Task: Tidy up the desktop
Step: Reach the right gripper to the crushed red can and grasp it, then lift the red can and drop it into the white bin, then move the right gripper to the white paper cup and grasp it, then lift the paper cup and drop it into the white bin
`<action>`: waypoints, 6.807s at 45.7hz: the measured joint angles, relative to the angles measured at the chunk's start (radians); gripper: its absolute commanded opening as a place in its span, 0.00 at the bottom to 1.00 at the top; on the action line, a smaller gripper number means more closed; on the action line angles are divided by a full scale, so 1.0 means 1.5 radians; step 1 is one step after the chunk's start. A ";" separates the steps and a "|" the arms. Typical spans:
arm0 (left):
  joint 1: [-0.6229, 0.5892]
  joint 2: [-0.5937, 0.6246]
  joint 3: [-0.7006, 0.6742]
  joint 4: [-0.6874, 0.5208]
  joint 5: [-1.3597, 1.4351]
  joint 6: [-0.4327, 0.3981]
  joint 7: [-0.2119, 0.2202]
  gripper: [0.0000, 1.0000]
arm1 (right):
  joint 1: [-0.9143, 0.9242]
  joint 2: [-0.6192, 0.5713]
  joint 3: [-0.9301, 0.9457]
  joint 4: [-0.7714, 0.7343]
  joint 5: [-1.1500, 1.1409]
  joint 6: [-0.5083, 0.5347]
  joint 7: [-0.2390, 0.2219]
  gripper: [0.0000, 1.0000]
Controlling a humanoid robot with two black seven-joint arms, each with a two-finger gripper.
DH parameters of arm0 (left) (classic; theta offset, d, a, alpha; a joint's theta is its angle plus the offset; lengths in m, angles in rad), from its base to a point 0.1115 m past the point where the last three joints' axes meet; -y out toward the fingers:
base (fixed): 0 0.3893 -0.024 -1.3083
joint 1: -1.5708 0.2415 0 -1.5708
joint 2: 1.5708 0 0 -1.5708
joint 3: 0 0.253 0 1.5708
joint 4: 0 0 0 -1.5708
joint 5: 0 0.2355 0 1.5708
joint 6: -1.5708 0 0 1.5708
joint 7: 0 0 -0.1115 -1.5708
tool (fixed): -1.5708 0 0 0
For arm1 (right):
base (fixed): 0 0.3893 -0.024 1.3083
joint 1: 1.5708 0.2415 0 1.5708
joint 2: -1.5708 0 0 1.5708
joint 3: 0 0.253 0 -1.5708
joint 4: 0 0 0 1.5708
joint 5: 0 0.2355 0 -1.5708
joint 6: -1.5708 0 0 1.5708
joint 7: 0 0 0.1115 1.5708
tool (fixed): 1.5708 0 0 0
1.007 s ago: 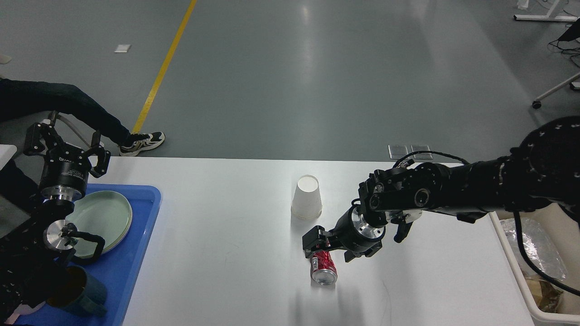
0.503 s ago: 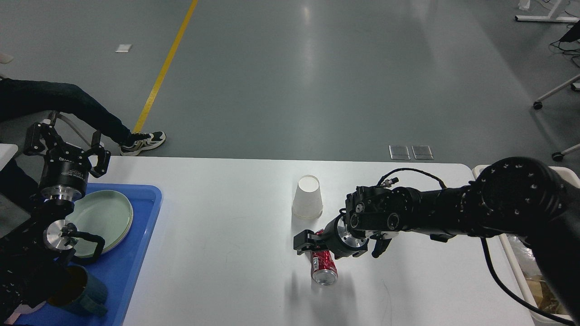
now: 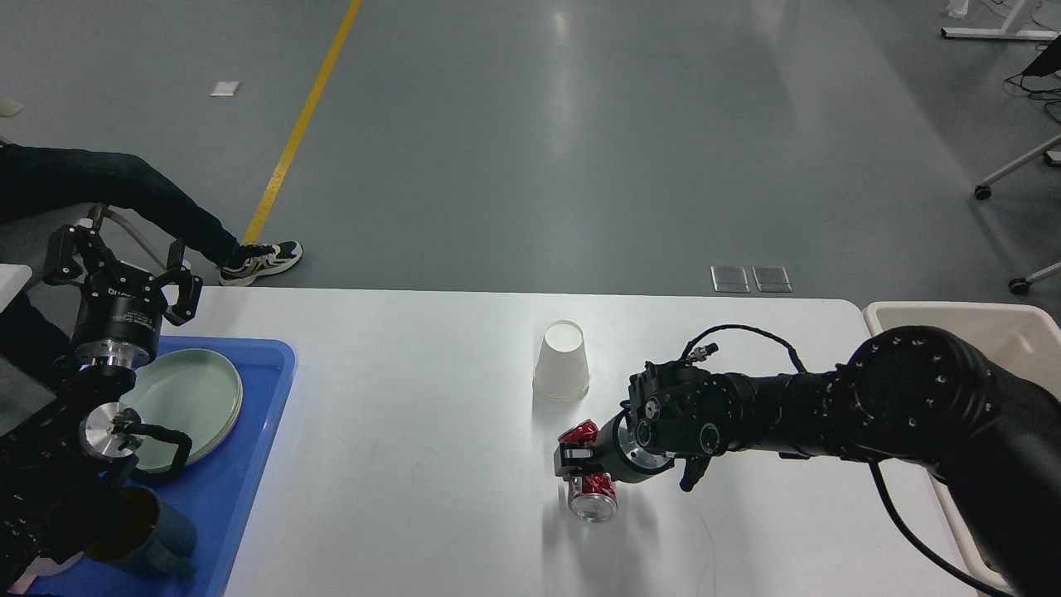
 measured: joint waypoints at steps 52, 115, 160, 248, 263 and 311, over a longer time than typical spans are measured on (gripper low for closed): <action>0.000 0.000 0.000 0.000 0.000 0.000 0.000 0.96 | 0.312 -0.390 0.005 0.203 0.008 0.144 -0.001 0.00; 0.000 0.000 0.000 0.000 0.000 0.000 0.000 0.96 | -0.162 -0.424 -0.001 -0.291 0.014 -0.090 0.005 1.00; 0.000 0.000 0.000 0.000 0.000 0.000 0.000 0.96 | 0.358 -0.088 -0.049 0.100 0.060 0.127 0.002 1.00; 0.000 0.000 0.000 0.000 0.000 0.000 0.000 0.96 | 0.049 0.053 -0.045 -0.112 0.045 -0.197 0.005 0.90; 0.000 0.000 0.000 0.000 0.000 0.000 0.000 0.96 | 0.046 0.053 -0.044 -0.109 0.044 -0.204 0.007 0.45; 0.000 0.000 0.000 0.000 0.000 0.000 0.000 0.96 | 0.194 -0.098 -0.026 0.035 0.021 -0.191 0.008 0.28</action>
